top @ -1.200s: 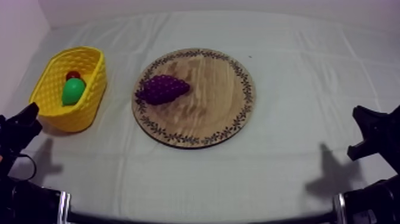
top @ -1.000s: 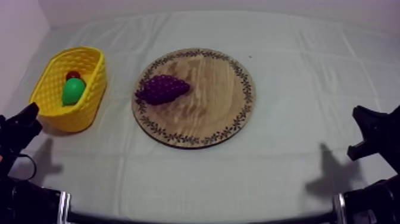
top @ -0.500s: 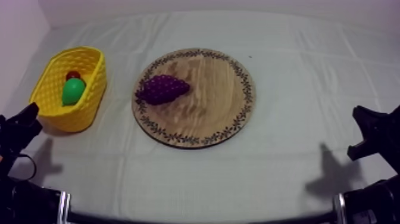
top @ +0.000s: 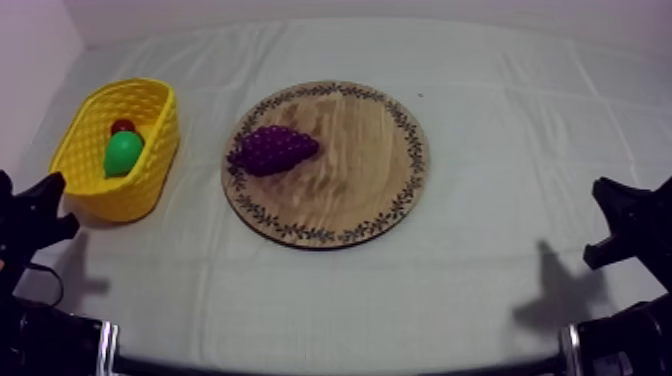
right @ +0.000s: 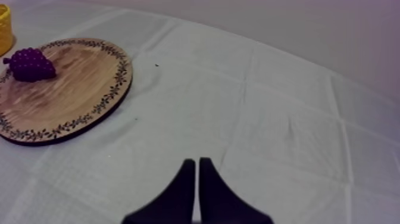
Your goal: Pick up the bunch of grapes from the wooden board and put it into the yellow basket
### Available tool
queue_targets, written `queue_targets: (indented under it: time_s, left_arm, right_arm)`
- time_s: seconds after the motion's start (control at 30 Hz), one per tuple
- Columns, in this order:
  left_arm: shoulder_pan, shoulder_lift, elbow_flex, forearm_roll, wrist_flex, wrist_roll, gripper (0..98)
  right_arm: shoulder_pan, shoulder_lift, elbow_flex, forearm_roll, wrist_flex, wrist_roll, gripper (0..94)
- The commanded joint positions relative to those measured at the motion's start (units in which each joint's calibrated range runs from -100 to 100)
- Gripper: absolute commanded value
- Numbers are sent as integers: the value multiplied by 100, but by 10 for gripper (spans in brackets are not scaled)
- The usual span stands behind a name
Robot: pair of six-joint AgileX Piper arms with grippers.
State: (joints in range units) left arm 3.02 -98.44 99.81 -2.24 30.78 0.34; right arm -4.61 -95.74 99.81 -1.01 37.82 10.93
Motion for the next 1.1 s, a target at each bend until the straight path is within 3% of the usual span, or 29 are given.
queue_targets:
  time_s: [0.0,0.23,0.5,0.83,1.07]
  left_arm:
    - [-3,177,-33,-11,-254,-88,0]
    - [1,1112,-897,-1,-305,-275,0]
    - [110,2433,-2597,134,603,-704,0]
    - [309,4101,-4744,436,1982,-1290,0]
    - [697,5120,-5996,432,2638,-1450,0]
  right_arm:
    - [2,-1,-3,1,0,3,4]
    - [2,-1,-3,1,0,0,4]
    - [2,-1,-3,1,0,-1,4]
    - [2,-1,-3,1,0,-1,4]
    - [2,-1,-3,1,0,1,4]
